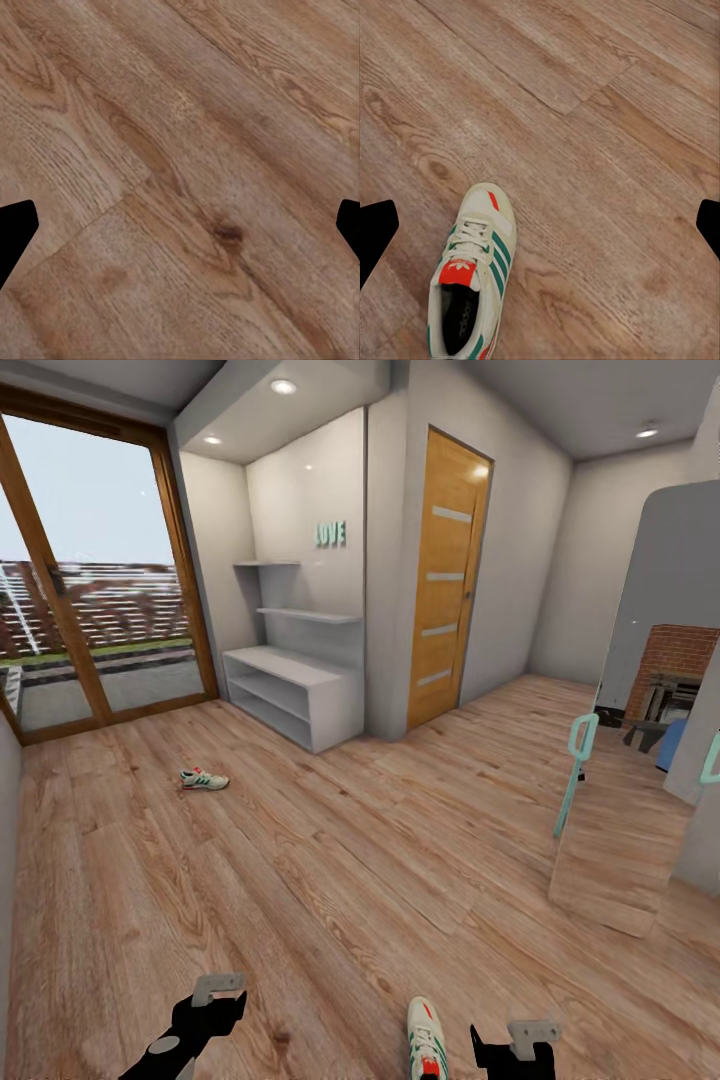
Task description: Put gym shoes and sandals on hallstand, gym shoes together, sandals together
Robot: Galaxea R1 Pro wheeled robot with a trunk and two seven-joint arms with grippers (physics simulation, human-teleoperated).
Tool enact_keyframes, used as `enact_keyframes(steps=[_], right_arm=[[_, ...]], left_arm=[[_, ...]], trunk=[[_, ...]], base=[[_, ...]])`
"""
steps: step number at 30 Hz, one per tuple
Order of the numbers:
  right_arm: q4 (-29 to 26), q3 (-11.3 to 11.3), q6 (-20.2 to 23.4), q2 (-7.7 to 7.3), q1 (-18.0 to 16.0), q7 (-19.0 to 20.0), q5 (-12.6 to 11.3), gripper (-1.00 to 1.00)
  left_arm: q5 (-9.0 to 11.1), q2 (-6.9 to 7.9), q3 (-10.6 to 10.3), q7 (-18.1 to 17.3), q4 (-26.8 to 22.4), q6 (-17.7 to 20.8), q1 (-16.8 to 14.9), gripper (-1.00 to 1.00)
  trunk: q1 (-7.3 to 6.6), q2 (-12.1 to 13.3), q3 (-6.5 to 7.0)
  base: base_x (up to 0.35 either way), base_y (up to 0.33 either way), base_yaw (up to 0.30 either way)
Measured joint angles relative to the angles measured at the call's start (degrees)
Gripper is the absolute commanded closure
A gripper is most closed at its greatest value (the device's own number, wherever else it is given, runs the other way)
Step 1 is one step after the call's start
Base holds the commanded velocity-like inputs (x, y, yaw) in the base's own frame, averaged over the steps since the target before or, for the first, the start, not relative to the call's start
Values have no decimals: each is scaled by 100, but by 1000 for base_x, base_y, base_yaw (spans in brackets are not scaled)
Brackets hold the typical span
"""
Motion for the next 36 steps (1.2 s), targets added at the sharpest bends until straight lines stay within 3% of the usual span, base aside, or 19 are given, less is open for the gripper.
enact_keyframes(steps=[15, 21, 27, 31, 32, 33, 36], right_arm=[[-2, -6, 25, 7, 0, -10, -1, -100], [-68, -2, 92, 35, -54, -15, -6, -100], [-108, 0, 624, 51, -368, -16, -7, -100], [-110, 0, 929, 58, -549, -16, -12, -100], [-94, 1, 1056, 64, -707, -20, -17, -100], [-70, 0, 1084, 66, -799, -60, -20, -100], [-40, -7, 1090, 69, -879, -199, -20, -100]], left_arm=[[-6, -42, 3, -4, 0, -2, -5, -100], [-3, -98, -55, -5, -83, 34, -143, -100], [3, -125, -101, -23, -356, 207, -633, -100], [7, -134, -103, -47, -407, 631, -1109, -100], [9, -198, -106, -63, -406, 1076, -1448, -100], [9, -266, -109, -66, -413, 1195, -1836, -100], [4, -353, -132, -71, -424, 1257, -1809, -100]], trunk=[[-1, 0, 0], [-1, 0, 0], [-1, 0, 1], [-1, 0, 1], [-1, 0, 0], [-2, 0, 2], [-1, 0, 0]], base=[[-75, 21, 0], [-4, 1, 0], [0, 0, 0], [0, 0, 0], [0, 0, 0], [0, 0, 0], [0, 0, 0]])
